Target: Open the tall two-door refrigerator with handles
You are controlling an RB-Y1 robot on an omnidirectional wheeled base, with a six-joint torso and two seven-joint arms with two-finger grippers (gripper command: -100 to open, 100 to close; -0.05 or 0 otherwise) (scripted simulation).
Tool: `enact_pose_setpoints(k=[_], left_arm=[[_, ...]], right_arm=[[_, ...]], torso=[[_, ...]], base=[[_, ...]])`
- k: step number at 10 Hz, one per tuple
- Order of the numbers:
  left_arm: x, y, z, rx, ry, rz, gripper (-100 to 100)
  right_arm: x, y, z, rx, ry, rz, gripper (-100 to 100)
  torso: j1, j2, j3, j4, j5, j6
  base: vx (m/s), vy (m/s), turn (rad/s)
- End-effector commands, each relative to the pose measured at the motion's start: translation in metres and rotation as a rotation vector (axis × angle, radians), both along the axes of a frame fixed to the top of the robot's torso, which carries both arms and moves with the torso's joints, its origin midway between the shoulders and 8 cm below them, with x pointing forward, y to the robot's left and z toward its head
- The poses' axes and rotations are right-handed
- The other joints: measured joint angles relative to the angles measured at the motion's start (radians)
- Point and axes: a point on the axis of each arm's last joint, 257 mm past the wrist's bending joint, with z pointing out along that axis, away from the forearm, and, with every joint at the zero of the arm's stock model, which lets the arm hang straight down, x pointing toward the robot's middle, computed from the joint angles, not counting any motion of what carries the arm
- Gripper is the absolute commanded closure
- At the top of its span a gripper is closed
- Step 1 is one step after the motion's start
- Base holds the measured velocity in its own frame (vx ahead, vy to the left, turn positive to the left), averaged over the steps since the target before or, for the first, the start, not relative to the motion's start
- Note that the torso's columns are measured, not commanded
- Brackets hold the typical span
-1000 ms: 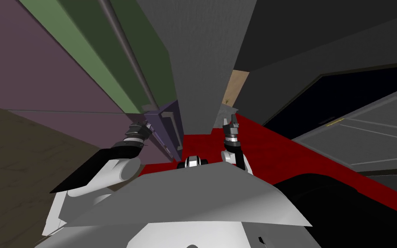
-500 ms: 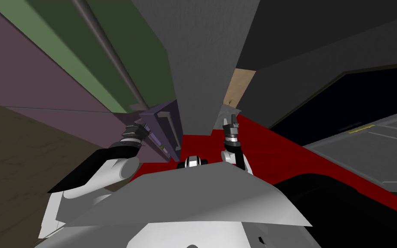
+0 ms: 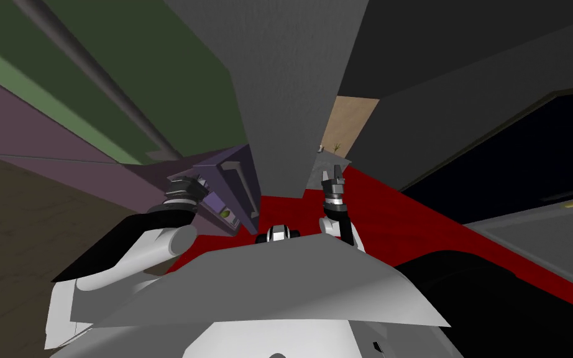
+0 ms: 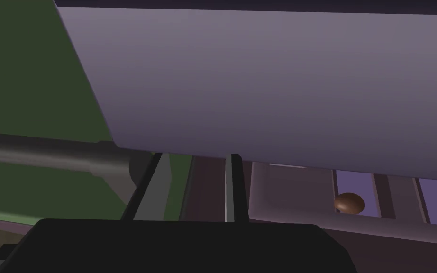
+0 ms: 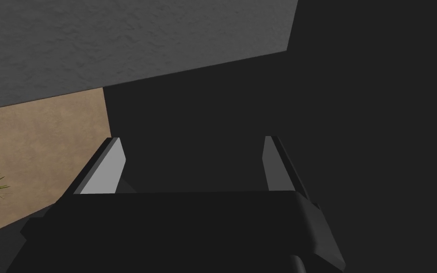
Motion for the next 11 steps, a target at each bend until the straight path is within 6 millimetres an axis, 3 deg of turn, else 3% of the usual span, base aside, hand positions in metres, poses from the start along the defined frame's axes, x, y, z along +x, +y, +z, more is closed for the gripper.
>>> enact_pose_setpoints(k=[1,5,6,7,11], left_arm=[[-0.004,0.008,0.023,0.015,-0.055,0.036,100],[-0.009,0.021,0.030,0.018,-0.067,0.081,100],[-0.009,0.024,0.020,0.009,-0.043,0.085,100],[-0.002,0.028,0.007,0.024,-0.003,0.080,-100],[0.010,0.035,-0.010,0.061,0.048,0.070,-100]], right_arm=[[0.000,0.000,0.000,0.000,0.000,0.000,0],[0.000,0.000,0.000,0.000,0.000,0.000,0],[0.000,0.000,0.000,0.000,0.000,0.000,0],[0.000,0.000,0.000,0.000,0.000,0.000,0],[0.000,0.000,0.000,-0.001,0.000,0.000,0]], torso=[[0.000,0.004,0.003,0.001,0.001,-0.003],[-0.002,0.011,0.009,0.001,0.002,-0.010],[0.001,0.015,0.012,0.002,0.003,-0.008],[0.010,0.019,0.014,0.002,0.006,-0.012],[0.015,0.004,0.008,-0.010,0.017,-0.013]], base=[[0.087,-0.269,0.110],[0.084,-0.285,0.099],[0.004,-0.111,0.021],[-0.003,-0.040,0.011],[0.002,-0.007,0.007]])
